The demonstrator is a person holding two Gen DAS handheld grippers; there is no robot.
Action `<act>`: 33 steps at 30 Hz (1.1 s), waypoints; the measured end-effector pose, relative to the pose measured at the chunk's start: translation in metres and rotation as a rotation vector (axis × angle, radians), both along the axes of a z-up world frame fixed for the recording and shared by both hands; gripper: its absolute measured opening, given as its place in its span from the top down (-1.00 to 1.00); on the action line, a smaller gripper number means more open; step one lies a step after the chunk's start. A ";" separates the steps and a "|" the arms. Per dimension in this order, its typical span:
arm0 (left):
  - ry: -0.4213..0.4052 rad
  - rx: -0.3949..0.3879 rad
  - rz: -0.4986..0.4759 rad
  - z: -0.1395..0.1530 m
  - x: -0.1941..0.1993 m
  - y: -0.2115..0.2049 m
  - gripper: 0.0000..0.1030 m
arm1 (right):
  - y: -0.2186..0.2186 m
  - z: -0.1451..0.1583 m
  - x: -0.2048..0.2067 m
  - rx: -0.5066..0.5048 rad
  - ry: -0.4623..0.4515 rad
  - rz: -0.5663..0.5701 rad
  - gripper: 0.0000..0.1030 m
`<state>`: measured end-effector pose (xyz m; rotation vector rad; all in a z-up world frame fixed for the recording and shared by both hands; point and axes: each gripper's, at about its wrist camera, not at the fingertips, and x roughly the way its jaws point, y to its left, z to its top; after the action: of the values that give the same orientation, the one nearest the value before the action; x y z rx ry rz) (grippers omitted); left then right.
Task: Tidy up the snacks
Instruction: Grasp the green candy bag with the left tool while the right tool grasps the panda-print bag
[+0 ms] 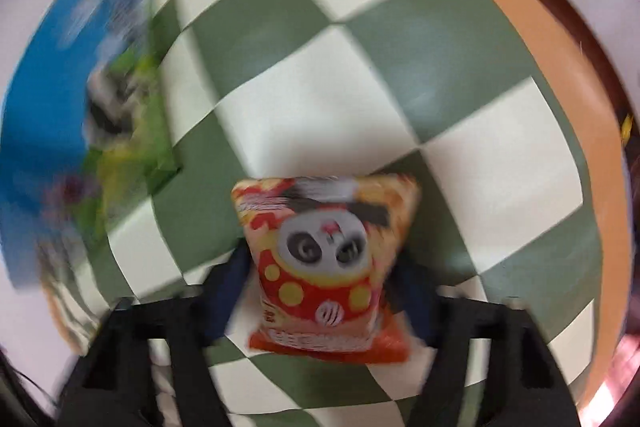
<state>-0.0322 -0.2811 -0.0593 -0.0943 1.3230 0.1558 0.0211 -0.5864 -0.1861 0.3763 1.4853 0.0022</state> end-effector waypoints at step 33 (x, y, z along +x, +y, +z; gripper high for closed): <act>0.199 -0.025 -0.117 -0.059 -0.065 0.001 0.11 | 0.141 -0.028 -0.122 0.005 0.087 0.398 -0.17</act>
<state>-0.0968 -0.2803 -0.1178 -0.0229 1.5249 0.0495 -0.1010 -0.4451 -0.2141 0.0802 1.6253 0.3102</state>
